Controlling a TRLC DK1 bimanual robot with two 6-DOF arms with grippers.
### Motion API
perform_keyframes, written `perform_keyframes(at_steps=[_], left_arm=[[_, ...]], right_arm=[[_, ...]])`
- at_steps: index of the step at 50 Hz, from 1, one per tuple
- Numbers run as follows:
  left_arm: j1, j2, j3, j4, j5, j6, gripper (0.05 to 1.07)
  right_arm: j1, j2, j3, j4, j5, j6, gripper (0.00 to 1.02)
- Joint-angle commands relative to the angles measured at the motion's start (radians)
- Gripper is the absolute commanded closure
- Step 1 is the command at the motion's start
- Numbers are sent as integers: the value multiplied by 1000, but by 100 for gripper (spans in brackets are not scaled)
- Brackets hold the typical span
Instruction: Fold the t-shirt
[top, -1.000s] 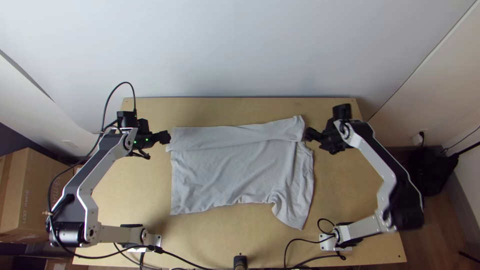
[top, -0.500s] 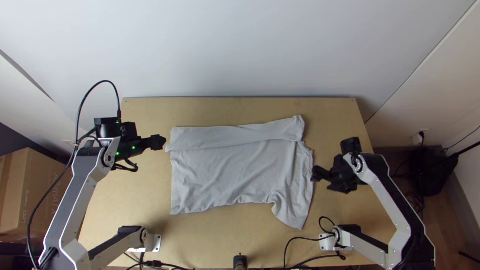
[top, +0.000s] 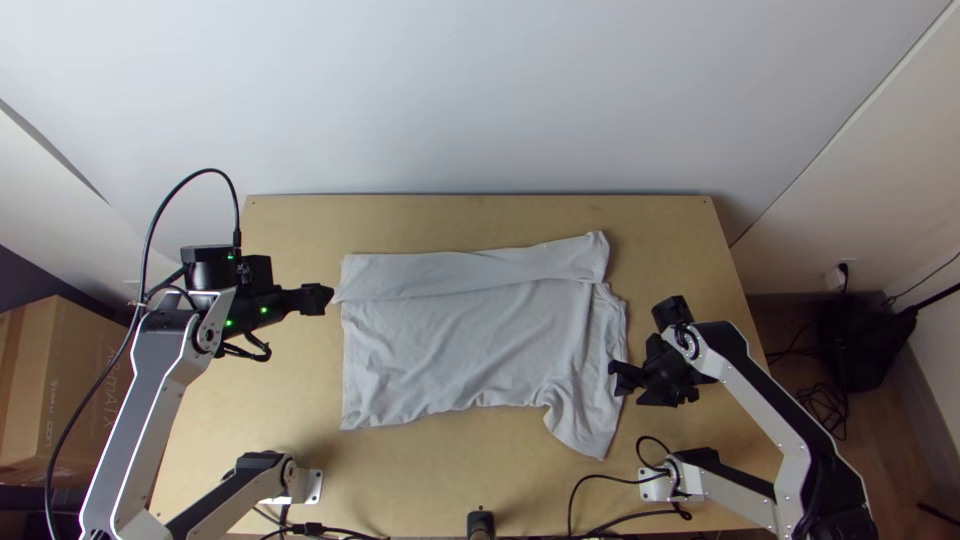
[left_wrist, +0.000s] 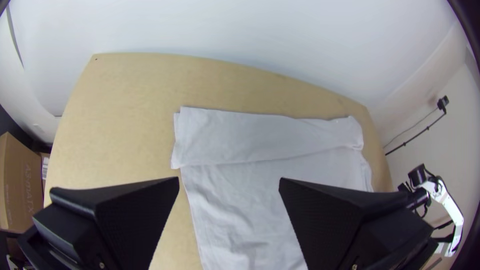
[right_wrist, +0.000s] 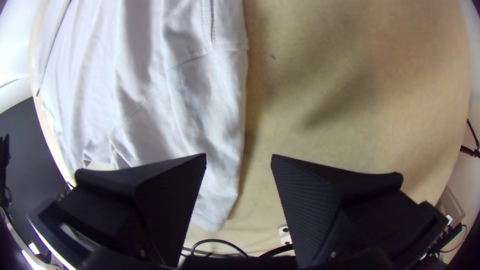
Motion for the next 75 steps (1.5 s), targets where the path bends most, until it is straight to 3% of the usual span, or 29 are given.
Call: perform_keyframes(at_steps=[1, 11, 16, 23, 25, 26, 34, 37, 49, 62, 69, 75], left_arm=[[-20, -34, 18, -50, 12, 43, 11], [-38, -50, 23, -145, 11, 98, 11], [-52, -56, 12, -181, 5, 135, 11], [-150, -63, -8, -347, -15, 213, 11], [-173, -66, -29, -382, -46, 248, 11], [-182, -68, -43, -398, -60, 270, 11], [-311, -54, -177, -459, -193, 311, 13], [-342, -34, -216, -458, -199, 310, 17], [-435, 118, -315, -428, -250, 285, 17], [-518, 263, -341, -395, -252, 279, 18], [-557, 308, -330, -358, -235, 262, 28], [-583, 336, -335, -323, -225, 258, 29]], right_arm=[[11, 29, -35, 3, -8, -5, 42], [69, 62, -76, 46, -19, -4, 45], [93, 71, -82, 78, -19, -2, 77], [112, 68, -84, 80, -18, 7, 83], [112, 53, -81, 83, -15, 4, 99], [109, 44, -78, 85, -15, 6, 100], [104, -48, -44, 57, -15, 10, 100], [104, -87, -27, 48, -16, 12, 100], [103, -142, 7, 6, -15, 16, 100], [103, -162, 5, 3, -16, 26, 100], [107, -171, 8, 3, -16, 41, 100], [109, -182, 10, 2, -16, 52, 100]])
